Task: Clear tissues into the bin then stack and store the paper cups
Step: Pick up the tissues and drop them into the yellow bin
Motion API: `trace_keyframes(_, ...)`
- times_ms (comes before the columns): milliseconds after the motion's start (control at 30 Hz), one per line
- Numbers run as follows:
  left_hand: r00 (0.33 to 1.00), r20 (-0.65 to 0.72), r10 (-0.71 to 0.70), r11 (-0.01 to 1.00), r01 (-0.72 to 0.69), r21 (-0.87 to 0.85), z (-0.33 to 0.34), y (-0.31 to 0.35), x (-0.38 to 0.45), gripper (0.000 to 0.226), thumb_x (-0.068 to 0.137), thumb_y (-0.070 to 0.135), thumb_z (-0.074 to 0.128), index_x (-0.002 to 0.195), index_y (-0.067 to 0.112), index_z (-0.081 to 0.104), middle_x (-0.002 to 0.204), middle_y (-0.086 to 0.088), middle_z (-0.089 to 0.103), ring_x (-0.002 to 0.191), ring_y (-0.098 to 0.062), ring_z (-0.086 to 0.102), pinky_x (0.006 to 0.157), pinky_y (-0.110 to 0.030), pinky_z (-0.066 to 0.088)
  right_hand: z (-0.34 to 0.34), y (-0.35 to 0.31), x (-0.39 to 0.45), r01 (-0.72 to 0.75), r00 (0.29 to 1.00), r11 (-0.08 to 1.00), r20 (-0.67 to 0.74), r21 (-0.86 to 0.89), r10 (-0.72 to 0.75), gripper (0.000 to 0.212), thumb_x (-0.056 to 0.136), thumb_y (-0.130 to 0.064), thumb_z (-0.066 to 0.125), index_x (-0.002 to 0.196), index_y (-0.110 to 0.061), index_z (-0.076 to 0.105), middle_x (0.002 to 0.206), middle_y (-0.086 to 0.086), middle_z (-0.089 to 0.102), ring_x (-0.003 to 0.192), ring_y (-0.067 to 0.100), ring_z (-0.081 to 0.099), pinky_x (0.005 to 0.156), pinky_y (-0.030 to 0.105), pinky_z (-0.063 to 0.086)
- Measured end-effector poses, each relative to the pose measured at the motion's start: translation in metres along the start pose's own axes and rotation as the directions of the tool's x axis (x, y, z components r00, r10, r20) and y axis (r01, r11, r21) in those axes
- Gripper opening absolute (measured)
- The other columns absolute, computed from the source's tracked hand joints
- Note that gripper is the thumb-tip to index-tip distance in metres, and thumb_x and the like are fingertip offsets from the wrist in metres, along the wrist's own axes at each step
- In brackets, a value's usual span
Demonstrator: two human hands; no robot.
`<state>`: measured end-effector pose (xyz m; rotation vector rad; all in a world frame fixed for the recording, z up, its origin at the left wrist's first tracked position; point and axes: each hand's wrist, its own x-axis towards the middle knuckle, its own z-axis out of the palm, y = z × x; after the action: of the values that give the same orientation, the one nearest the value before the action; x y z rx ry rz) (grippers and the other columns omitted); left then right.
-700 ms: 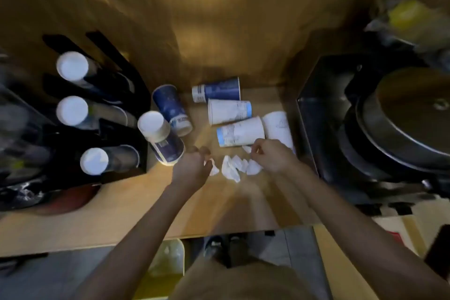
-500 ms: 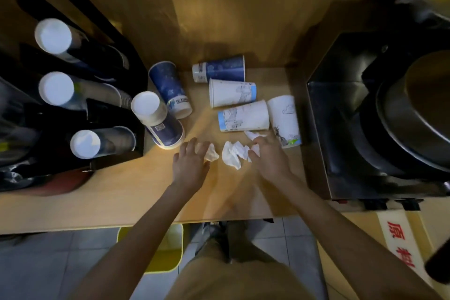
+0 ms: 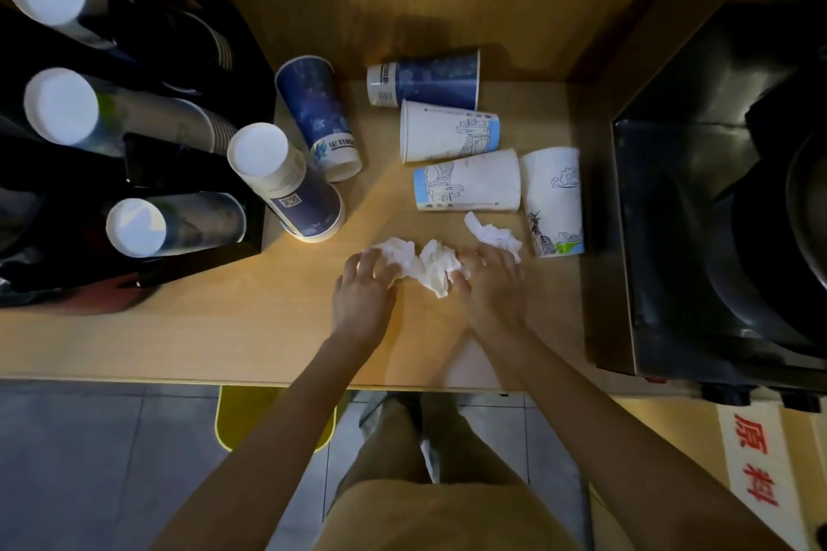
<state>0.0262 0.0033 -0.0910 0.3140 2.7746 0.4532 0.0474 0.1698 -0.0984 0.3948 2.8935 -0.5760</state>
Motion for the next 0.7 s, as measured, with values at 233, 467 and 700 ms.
trace_keyframes(233,0.998,-0.027,-0.054,0.997,0.053,-0.056,0.006,0.003,-0.001,0.03,0.084,0.004,0.056,0.113,0.008,0.063,0.125,-0.014,0.059,0.117,-0.038,0.046,0.085,-0.045,0.048,-0.002,0.013,0.001,0.089,0.995,0.995,-0.047,-0.053,-0.092,0.011,0.064,-0.018,0.07,0.071,-0.011,0.068,0.073,0.008,0.07,0.075,0.03,0.065,0.069,0.038,0.052)
trace_keyframes(467,0.993,0.043,-0.107,0.993,0.108,-0.042,0.007,0.004,-0.009,0.026,0.089,0.008,0.049,0.11,0.012,0.063,0.123,-0.01,0.057,0.113,-0.034,0.044,0.082,-0.044,0.048,-0.005,0.015,0.004,0.087,0.996,0.995,0.004,0.046,-0.088,0.012,0.059,-0.001,0.077,0.066,0.0,0.066,0.066,0.016,0.067,0.069,0.033,0.064,0.067,0.039,0.053)
trace_keyframes(700,0.981,0.003,-0.196,0.975,0.195,-0.104,0.006,0.0,-0.019,0.02,0.085,0.011,0.055,0.104,0.005,0.059,0.107,-0.018,0.063,0.097,-0.036,0.056,0.076,-0.041,0.047,-0.006,0.019,-0.001,0.1,0.995,0.982,-0.018,0.161,-0.099,0.013,0.07,0.009,0.061,0.079,0.0,0.057,0.084,0.022,0.063,0.084,0.038,0.058,0.071,0.039,0.047)
